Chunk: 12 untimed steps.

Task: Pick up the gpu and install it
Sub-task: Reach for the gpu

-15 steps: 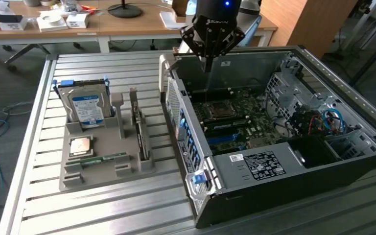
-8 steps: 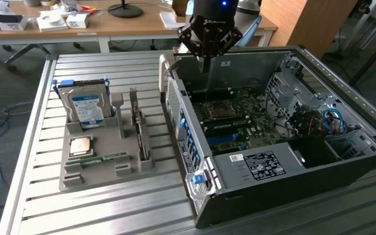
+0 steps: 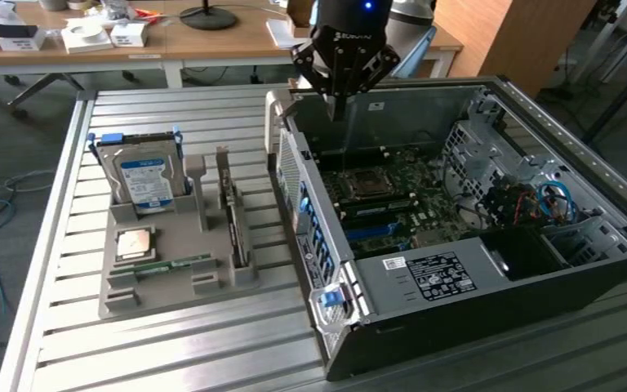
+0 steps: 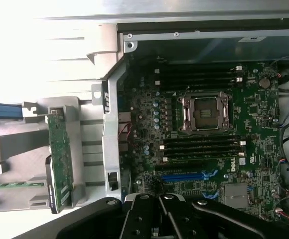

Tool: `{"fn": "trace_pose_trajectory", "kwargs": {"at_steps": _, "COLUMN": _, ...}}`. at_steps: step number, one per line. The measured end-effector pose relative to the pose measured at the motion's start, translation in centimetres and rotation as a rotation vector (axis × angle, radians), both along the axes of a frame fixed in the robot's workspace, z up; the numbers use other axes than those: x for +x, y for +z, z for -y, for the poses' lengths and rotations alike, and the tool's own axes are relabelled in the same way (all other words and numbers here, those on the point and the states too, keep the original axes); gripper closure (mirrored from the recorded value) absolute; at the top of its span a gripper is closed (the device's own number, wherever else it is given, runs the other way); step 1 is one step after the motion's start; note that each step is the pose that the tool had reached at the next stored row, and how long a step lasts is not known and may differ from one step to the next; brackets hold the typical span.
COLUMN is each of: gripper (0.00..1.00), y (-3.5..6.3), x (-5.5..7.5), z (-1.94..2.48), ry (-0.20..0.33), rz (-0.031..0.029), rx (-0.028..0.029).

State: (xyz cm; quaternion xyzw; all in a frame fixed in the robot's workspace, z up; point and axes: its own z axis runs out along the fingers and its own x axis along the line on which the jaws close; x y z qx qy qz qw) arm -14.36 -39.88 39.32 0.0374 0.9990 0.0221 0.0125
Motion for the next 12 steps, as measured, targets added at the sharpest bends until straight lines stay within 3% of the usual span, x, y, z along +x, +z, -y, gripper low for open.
{"fn": "trace_pose_trajectory", "kwargs": {"at_steps": 12, "gripper": 0.89, "y": 0.0, "x": -0.81, "z": 0.0, "ry": 0.0, "rz": -0.0001, "rx": 0.0}}
